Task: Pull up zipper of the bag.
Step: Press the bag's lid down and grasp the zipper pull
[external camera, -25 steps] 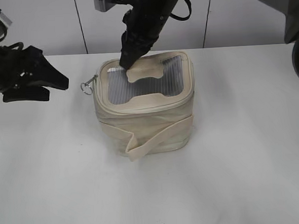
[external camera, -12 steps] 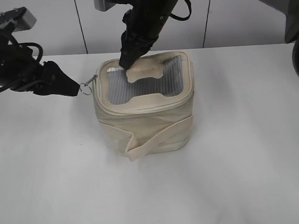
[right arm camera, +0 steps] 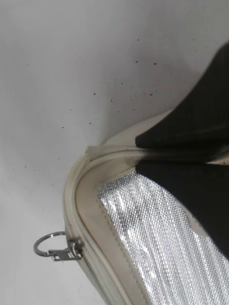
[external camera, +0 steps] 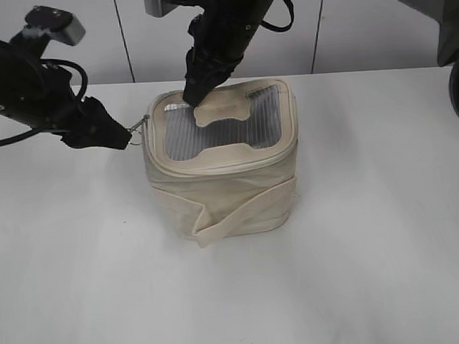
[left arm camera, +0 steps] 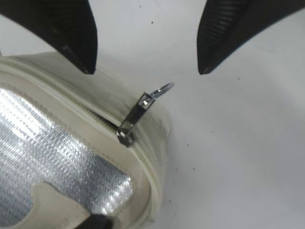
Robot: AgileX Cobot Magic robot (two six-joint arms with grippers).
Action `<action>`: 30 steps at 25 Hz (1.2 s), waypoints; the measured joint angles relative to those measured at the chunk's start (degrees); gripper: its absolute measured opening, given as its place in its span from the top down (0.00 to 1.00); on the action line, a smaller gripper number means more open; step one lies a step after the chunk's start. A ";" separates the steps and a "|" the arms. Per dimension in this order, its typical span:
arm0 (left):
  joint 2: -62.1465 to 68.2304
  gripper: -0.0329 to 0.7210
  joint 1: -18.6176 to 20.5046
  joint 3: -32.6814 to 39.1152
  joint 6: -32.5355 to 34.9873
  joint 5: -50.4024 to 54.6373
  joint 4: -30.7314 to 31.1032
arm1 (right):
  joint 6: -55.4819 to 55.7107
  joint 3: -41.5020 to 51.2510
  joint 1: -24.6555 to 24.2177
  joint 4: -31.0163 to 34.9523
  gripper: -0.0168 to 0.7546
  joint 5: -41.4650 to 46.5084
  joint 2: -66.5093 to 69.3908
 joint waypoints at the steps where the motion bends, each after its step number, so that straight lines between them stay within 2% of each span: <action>1: 0.81 0.29 -0.36 -0.39 0.00 0.31 1.22 | 0.06 0.05 0.00 0.01 0.91 0.00 0.00; 8: 4.16 0.29 -0.72 -0.95 0.05 -1.08 3.55 | 0.06 0.05 0.00 0.01 0.91 0.00 -0.05; 24: 5.32 0.29 -0.72 -1.63 2.30 -1.20 -1.53 | 0.11 0.43 0.20 0.77 0.91 0.04 -1.05; 27: 5.32 0.32 -0.97 -1.63 3.52 -1.25 -2.42 | 0.11 0.43 0.20 0.79 0.91 0.04 -1.05; 30: 5.32 0.42 -1.79 -1.63 3.90 -1.56 -2.42 | 0.16 0.43 0.20 0.85 0.91 0.04 -1.05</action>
